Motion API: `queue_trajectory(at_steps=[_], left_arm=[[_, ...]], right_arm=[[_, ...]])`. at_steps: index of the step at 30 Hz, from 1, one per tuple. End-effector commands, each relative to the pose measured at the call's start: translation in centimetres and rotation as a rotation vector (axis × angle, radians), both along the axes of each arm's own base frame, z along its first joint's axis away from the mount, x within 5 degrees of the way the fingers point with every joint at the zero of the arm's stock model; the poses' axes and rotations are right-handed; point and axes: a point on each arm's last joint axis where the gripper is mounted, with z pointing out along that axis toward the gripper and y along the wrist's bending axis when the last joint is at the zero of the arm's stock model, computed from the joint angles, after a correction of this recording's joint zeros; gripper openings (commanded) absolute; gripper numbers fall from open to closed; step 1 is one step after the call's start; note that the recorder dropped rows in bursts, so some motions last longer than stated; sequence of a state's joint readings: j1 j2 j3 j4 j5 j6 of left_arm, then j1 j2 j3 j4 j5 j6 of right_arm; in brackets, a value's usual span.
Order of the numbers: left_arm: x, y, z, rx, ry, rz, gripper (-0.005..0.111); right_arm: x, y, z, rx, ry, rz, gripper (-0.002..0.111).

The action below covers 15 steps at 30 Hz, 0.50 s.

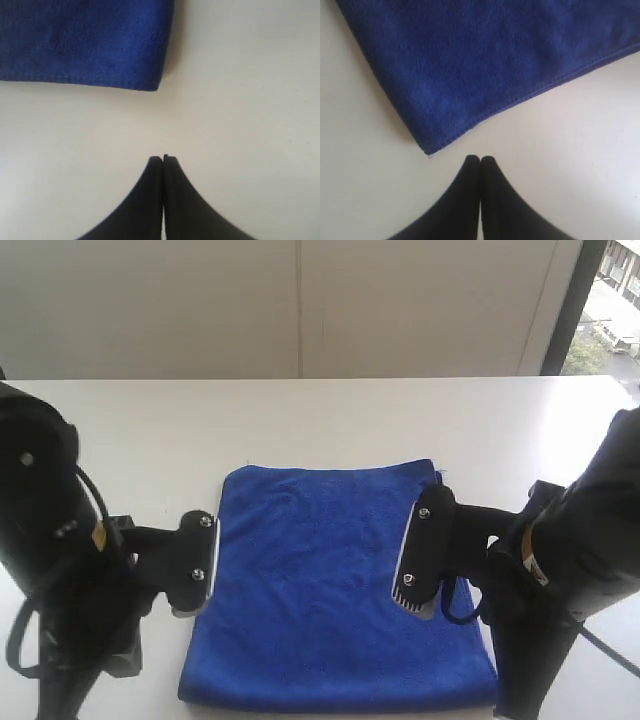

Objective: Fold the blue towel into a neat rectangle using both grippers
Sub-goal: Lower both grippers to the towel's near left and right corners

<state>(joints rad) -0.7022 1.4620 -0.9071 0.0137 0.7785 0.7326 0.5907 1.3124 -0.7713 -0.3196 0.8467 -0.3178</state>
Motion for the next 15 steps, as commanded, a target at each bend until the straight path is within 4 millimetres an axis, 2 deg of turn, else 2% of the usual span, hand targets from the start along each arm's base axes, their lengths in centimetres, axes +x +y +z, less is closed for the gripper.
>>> queue_trajectory(at_steps=[1, 3, 5, 10, 11, 12, 13, 14, 15], left_arm=[[0.1, -2.1, -1.4, -0.005, -0.052, -0.028, 0.000], [0.2, -2.5, -1.4, -0.032, -0.069, -0.038, 0.003], [-0.2, -2.6, -1.5, -0.050, -0.034, -0.021, 0.018], [-0.2, -2.5, -1.7, -0.045, -0.046, -0.100, 0.054], [-0.4, -2.5, -2.1, -0.054, -0.054, -0.125, 0.062], [-0.5, -2.5, -2.4, -0.063, -0.057, -0.133, 0.064], [-0.7, -2.4, -3.0, -0.078, -0.067, -0.154, 0.064], [-0.8, -2.3, -3.4, -0.090, -0.076, -0.177, 0.064], [-0.9, -2.3, -3.8, -0.108, -0.097, -0.199, 0.064]], right_arm=[[0.8, -0.6, -1.2, 0.016, 0.066, -0.083, 0.000], [2.0, -0.9, -1.9, 0.030, 0.147, -0.122, 0.000], [2.5, -0.2, -2.4, 0.077, 0.249, -0.074, 0.000], [2.4, 0.0, -3.1, 0.030, 0.308, 0.123, 0.002], [2.4, 0.0, -3.2, 0.027, 0.311, 0.131, 0.010], [2.4, 0.0, -3.2, 0.027, 0.311, 0.131, 0.017], [2.4, 0.0, -3.2, 0.027, 0.311, 0.132, 0.031], [2.4, 0.0, -3.3, 0.025, 0.315, 0.132, 0.039], [2.1, -0.3, -3.8, 0.004, 0.321, 0.164, 0.054]])
